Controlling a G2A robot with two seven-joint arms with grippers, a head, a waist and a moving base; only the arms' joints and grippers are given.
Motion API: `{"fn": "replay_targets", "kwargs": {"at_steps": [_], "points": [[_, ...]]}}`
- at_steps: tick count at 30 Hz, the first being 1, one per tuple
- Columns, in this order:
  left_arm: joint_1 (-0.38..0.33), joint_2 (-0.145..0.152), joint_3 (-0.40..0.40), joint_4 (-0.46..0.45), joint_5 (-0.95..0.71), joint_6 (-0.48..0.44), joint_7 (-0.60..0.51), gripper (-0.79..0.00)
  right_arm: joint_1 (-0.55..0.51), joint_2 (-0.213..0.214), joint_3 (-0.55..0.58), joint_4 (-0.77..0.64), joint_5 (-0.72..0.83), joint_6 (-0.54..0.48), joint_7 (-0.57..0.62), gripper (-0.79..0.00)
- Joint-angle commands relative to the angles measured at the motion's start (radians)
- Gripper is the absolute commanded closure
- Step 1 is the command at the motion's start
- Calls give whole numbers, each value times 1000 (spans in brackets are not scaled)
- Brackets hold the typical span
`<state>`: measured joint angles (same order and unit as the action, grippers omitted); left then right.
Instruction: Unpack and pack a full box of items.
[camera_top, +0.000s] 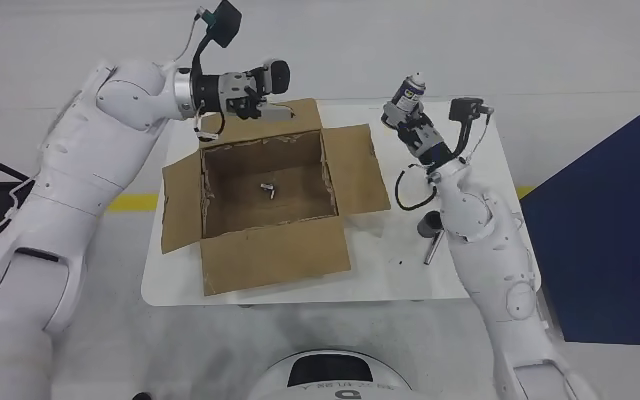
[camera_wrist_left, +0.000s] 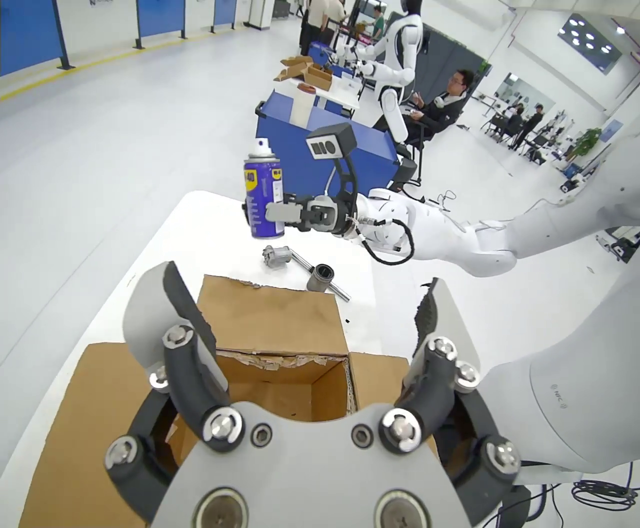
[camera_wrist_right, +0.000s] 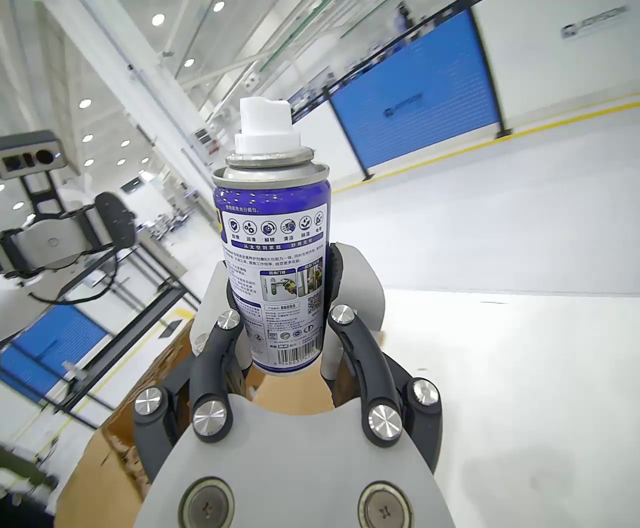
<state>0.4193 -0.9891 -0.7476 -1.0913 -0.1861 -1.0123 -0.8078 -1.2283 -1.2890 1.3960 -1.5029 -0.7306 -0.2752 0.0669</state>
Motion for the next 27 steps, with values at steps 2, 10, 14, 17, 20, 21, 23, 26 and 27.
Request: {"fn": "replay_targets", "kwargs": {"at_steps": [2, 10, 14, 17, 20, 21, 23, 26, 27], "points": [[35, 27, -55, -3, 7, 0, 0, -785, -27, 2, 37, 22, -64, 130, -70, 0], [161, 91, -218, 20, 11, 0, 0, -785, -67, -5, 99, 68, -126, 442, -192, 0], [197, 105, -240, 25, 32, 0, 0, -785, -67, -6, 99, 66, -131, 469, -194, 0], [197, 105, -240, 25, 32, 0, 0, -785, -67, -6, 99, 66, -131, 469, -194, 0], [197, 105, -240, 25, 32, 0, 0, -785, -67, -6, 99, 66, -131, 469, -194, 0], [197, 105, -240, 25, 32, 0, 0, -785, -67, -6, 99, 66, -131, 469, -194, 0], [197, 105, -240, 25, 32, 0, 0, -785, -67, -6, 99, 66, -131, 469, -194, 0], [197, 105, -240, 25, 32, 0, 0, -785, -70, -5, 104, 82, -140, 471, -179, 0], [197, 105, -240, 25, 32, 0, 0, -785, -66, -3, 111, 95, -145, 470, -167, 0]]}}
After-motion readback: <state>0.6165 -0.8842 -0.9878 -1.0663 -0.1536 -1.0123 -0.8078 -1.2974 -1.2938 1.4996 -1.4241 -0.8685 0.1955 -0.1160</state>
